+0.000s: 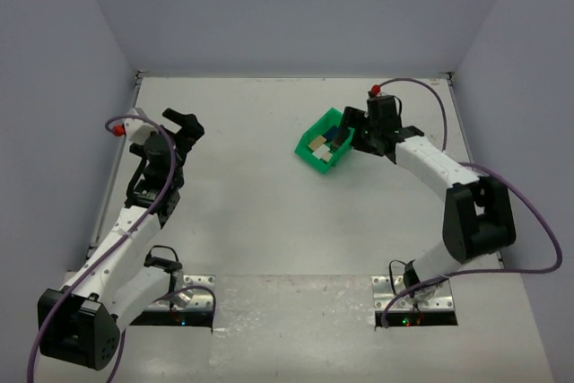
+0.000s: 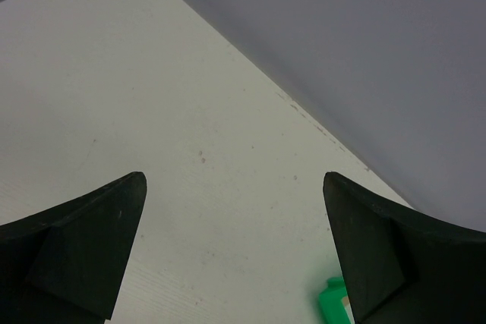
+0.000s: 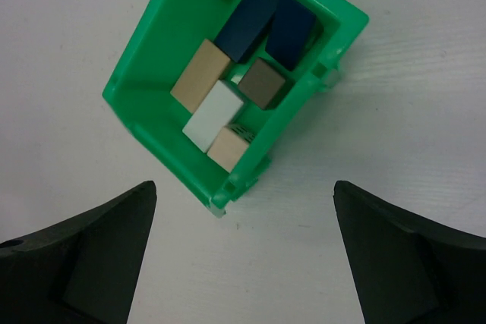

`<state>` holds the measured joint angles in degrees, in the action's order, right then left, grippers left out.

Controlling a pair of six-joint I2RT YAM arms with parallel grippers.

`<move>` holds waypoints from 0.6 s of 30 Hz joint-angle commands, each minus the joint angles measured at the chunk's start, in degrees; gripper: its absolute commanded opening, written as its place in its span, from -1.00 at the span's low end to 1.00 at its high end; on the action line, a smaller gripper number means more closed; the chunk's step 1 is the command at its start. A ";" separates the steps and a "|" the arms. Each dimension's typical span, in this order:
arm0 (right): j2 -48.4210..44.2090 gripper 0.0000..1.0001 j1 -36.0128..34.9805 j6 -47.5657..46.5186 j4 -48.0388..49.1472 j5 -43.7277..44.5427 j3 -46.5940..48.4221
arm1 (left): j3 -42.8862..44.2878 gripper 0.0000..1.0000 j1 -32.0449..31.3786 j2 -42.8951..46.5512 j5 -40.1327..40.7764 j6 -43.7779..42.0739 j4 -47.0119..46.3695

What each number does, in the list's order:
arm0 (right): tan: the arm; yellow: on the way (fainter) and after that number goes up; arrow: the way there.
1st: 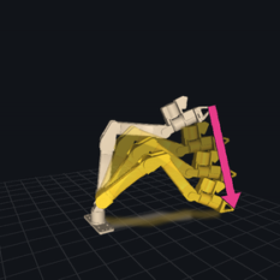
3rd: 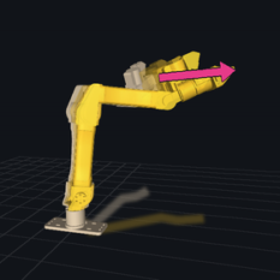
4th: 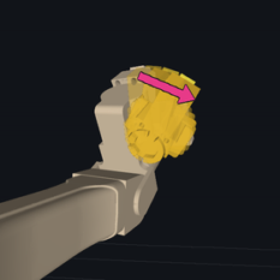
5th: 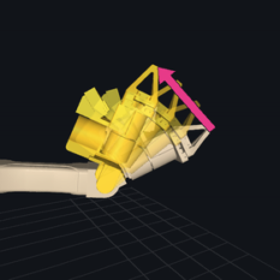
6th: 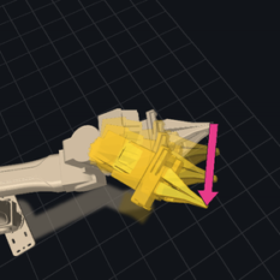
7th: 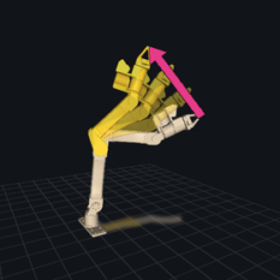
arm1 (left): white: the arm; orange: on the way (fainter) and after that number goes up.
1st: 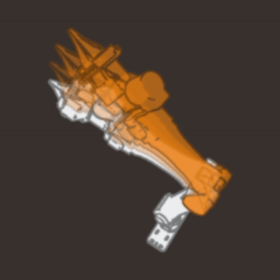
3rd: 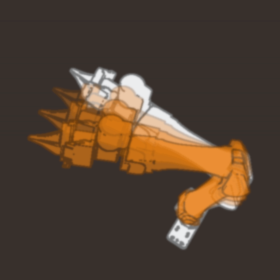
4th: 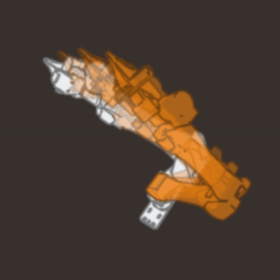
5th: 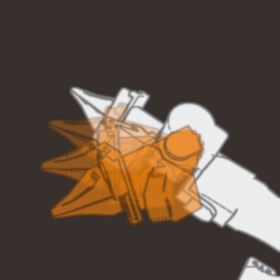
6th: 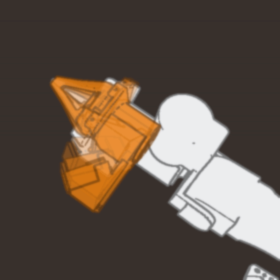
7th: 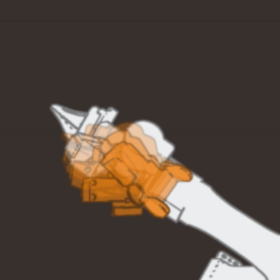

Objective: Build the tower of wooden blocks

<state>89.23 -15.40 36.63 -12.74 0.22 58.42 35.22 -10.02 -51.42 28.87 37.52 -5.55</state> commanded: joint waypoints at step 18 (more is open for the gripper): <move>6.71 -0.59 -4.11 6.05 -0.09 29.98 -0.12 | 0.43 1.00 0.70 0.62 1.10 0.95 -0.69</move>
<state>102.61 -19.42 43.13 -13.77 22.99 61.80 35.22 -10.02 -51.37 29.39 38.00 -4.81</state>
